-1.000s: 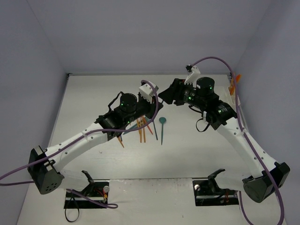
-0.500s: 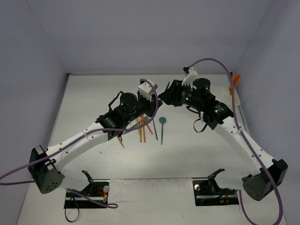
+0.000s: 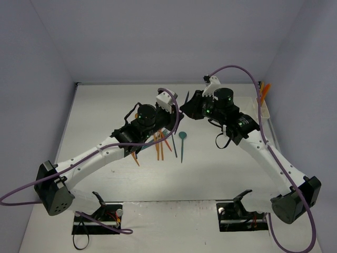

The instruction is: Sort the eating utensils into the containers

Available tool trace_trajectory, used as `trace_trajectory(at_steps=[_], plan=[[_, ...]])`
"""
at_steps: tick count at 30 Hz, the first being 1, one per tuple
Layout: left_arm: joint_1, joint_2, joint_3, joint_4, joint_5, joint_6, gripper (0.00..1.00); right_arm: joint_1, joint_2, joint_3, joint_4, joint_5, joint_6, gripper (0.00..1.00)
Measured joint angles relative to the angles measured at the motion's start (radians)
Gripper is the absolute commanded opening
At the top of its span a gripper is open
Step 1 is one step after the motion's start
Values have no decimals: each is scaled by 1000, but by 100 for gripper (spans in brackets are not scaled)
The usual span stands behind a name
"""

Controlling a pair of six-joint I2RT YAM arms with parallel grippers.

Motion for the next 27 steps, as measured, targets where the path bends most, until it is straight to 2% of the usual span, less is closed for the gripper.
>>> trace_trajectory(at_steps=[2, 3, 4, 5, 9, 13, 20, 23, 27], plan=[[0, 1, 0, 0, -15, -20, 52, 0, -1, 0, 2, 20, -20, 0], [0, 1, -1, 0, -24, -29, 53, -2, -2, 0, 2, 33, -32, 0], [0, 1, -2, 0, -32, -39, 60, -11, -5, 0, 2, 43, -44, 0], [2, 1, -4, 0, -39, -47, 63, -22, -8, -1, 2, 55, -55, 0], [21, -3, -25, -14, -66, -88, 73, -143, -25, -1, 3, 79, -102, 0], [91, -22, -66, -66, -78, -143, 77, -333, -24, 19, -4, 104, -160, 0], [363, -104, -156, -291, -71, -200, 89, -678, 99, 192, 5, 151, -271, 0], [400, -165, -197, -368, -139, -190, 90, -758, 204, 280, 22, 177, -313, 0], [406, -225, -238, -421, -173, -175, 91, -792, 339, 360, 48, 202, -384, 0]])
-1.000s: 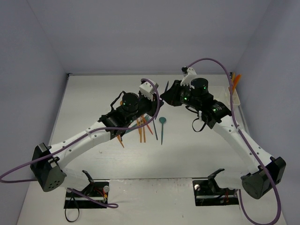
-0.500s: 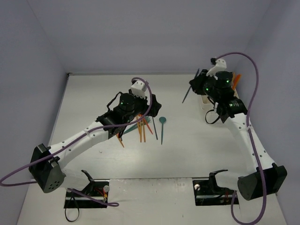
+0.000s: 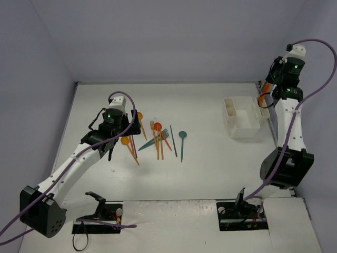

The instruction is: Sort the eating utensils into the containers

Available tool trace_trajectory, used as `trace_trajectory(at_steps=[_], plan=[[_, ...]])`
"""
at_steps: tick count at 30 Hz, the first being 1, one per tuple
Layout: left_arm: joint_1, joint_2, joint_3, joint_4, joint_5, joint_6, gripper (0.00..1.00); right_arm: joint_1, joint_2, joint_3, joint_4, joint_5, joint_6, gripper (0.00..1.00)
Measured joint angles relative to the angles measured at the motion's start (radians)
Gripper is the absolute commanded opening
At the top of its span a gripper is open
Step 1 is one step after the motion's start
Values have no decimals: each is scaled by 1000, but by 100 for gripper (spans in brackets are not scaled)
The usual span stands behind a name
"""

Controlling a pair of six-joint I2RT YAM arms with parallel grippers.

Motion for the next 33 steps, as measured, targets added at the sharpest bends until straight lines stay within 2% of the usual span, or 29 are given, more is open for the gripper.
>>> trace_trajectory(at_steps=[9, 20, 26, 29, 33], plan=[[30, -1, -28, -88, -64, 40, 91, -1, 193, 44, 7, 20, -169, 0], [30, 73, -28, -83, -44, 37, 91, -27, 254, 43, 40, 20, -224, 0], [30, 79, -28, -83, -42, 38, 91, -33, 257, -1, 52, 10, -217, 16], [30, 79, -28, -84, -39, 38, 91, -33, 257, -20, 53, 3, -206, 19], [30, 79, -28, -86, -21, 38, 91, -26, 251, -43, 53, 1, -194, 28]])
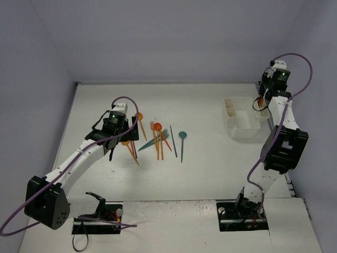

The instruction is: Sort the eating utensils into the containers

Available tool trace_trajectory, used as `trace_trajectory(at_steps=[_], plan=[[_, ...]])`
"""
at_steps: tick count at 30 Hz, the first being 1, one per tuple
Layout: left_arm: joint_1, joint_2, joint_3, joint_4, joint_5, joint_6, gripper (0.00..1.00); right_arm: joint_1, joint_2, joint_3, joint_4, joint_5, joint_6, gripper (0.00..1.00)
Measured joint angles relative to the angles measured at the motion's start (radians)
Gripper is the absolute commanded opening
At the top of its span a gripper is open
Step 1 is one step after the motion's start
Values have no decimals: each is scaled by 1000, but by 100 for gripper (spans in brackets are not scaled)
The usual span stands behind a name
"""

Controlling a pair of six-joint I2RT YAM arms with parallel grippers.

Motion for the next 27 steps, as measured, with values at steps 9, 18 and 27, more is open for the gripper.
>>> trace_trajectory(at_steps=[9, 18, 27], plan=[[0, -36, 31, -64, 33, 1, 91, 97, -219, -111, -13, 57, 58, 40], [0, -95, 61, -147, 59, 16, 91, 460, -429, -238, -99, 171, 207, 47], [1, -146, 44, -193, 59, 73, 91, 866, -354, -404, -230, 262, 461, 42]])
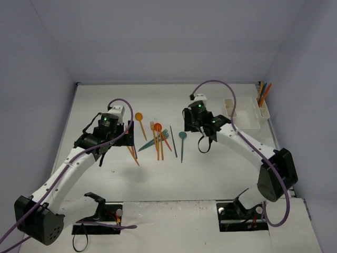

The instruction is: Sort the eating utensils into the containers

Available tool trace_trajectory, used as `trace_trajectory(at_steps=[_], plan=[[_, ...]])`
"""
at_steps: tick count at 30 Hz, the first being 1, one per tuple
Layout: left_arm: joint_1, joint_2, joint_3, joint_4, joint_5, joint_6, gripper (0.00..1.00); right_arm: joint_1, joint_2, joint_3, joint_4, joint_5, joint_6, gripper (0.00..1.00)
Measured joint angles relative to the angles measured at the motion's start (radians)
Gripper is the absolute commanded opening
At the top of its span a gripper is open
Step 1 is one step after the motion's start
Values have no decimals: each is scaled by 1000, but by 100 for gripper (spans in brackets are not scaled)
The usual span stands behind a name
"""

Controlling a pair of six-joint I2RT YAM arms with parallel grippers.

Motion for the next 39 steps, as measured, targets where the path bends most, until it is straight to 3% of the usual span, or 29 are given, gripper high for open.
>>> trace_trajectory(at_steps=[6, 16, 21, 26, 28, 35, 39], plan=[[0, -35, -58, -14, -18, 36, 91, 121, 155, -21, -14, 31, 168, 42], [0, -40, -94, -8, -64, 42, 91, 130, 356, 9, -4, 84, 285, 40], [1, -40, -94, -4, -76, 46, 91, 130, 434, 67, 13, 101, 306, 31], [1, -40, -94, -3, -87, 48, 91, 130, 464, 98, 28, 132, 320, 6], [1, -40, -94, -3, -89, 48, 91, 129, 472, 106, 33, 144, 322, 0], [1, -40, -94, -3, -92, 49, 91, 107, 459, 125, 22, 173, 280, 0], [1, -39, -94, -2, -92, 49, 91, 43, 310, 126, 3, 213, 235, 0]])
